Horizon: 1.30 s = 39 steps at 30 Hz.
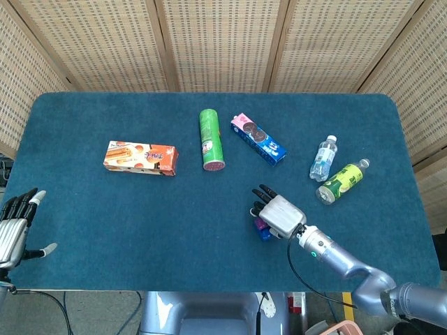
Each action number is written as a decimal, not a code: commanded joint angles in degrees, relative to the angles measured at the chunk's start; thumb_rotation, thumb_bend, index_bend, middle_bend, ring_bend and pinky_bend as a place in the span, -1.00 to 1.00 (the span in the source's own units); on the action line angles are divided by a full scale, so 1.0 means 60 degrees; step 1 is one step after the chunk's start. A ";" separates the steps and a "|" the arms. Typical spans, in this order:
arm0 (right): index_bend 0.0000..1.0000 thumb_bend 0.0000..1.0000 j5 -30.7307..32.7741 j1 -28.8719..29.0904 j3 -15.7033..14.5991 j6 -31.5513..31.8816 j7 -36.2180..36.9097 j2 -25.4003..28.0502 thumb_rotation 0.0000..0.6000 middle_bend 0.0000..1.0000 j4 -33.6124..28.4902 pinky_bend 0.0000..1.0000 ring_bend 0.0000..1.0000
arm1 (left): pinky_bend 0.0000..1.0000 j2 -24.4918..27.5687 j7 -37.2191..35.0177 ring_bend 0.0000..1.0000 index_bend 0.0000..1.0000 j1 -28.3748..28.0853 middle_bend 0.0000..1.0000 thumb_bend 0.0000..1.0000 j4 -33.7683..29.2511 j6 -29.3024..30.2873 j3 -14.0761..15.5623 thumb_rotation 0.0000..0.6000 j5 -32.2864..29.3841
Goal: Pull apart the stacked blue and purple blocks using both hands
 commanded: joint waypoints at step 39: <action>0.20 -0.31 0.1916 0.0456 0.2123 0.1469 0.5381 -0.1292 1.00 0.18 0.0531 -0.91 -0.69 | -1.00 -0.0914 -0.3371 -1.00 -1.00 -0.2149 -1.00 -1.00 0.2201 -0.1512 -0.1001 1.00 0.1357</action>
